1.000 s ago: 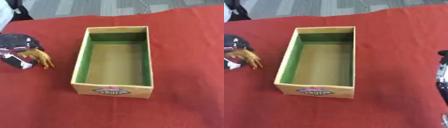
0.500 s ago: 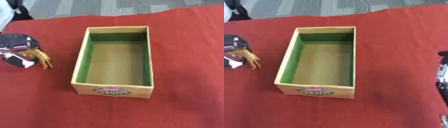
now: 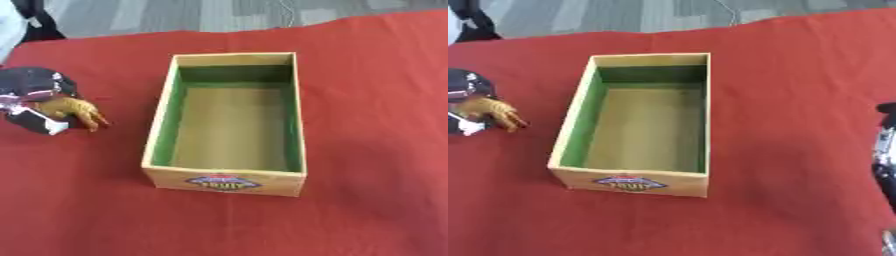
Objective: Pick up objects on the table and place them in the box.
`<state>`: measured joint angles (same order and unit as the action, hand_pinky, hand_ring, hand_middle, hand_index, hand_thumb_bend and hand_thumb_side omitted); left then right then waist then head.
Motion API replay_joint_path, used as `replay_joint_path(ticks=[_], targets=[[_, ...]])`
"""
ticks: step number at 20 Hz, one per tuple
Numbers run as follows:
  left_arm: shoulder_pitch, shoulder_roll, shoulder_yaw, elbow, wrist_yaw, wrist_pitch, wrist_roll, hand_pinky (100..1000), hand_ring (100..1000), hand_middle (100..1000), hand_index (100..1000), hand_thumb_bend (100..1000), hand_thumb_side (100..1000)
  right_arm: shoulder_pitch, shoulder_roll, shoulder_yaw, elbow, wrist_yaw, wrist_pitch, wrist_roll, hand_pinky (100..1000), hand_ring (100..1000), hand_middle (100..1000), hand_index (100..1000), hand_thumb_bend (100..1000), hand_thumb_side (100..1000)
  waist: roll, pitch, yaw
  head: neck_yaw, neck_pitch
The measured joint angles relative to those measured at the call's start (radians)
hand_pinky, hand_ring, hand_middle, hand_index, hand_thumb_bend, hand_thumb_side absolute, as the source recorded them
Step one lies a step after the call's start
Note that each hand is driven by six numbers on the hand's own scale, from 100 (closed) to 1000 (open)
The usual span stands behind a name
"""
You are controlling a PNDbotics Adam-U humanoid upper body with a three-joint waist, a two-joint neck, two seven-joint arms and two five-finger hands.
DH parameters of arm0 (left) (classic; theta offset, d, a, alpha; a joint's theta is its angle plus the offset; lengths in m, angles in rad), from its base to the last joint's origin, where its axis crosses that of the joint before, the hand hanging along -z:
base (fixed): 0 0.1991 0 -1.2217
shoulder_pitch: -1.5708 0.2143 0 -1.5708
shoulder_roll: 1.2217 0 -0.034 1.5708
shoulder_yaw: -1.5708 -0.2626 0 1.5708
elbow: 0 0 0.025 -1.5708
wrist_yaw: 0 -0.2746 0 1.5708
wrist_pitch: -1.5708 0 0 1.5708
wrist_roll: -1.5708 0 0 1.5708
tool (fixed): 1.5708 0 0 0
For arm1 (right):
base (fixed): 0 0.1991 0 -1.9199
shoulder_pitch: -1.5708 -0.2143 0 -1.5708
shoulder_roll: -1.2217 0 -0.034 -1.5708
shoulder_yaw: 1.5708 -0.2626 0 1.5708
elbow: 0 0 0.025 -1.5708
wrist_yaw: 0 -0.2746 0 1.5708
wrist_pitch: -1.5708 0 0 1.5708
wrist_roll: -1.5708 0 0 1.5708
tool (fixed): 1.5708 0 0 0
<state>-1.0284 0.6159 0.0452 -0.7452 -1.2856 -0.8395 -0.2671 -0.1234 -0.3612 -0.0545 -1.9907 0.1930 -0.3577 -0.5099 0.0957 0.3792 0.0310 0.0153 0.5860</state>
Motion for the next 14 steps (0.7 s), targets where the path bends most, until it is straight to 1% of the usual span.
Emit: replay_joint_path(ticks=[1,2,3,9,14], targets=[[0.001,0.0,0.0,0.0,0.004,0.0,0.0,755,699,511,530,100,306,0.0,0.002,0.0,0.0,0.0,0.0,0.0,869,570,399,763,100,460,0.0,0.0,0.0,0.0,0.0],[0.001,0.0,0.0,0.0,0.008,0.0,0.0,753,696,511,533,100,281,0.0,0.004,0.0,0.0,0.0,0.0,0.0,869,570,399,763,100,460,0.0,0.0,0.0,0.0,0.0],[0.002,0.0,0.0,0.001,0.015,-0.001,0.001,740,682,500,517,100,245,0.0,0.005,0.0,0.0,0.0,0.0,0.0,869,570,398,762,100,460,-0.001,0.0,0.0,0.0,0.0],[0.009,-0.001,0.0,0.017,0.079,0.0,0.0,728,662,479,520,100,245,0.0,0.006,0.0,0.0,0.0,0.0,0.0,870,571,399,763,100,459,-0.005,0.0,-0.002,0.0,0.0],[0.01,-0.001,-0.001,0.025,0.129,0.018,-0.018,714,646,464,499,100,258,0.0,0.006,0.0,0.0,0.0,0.0,0.0,871,571,399,763,100,457,-0.005,0.0,-0.002,0.0,0.0]])
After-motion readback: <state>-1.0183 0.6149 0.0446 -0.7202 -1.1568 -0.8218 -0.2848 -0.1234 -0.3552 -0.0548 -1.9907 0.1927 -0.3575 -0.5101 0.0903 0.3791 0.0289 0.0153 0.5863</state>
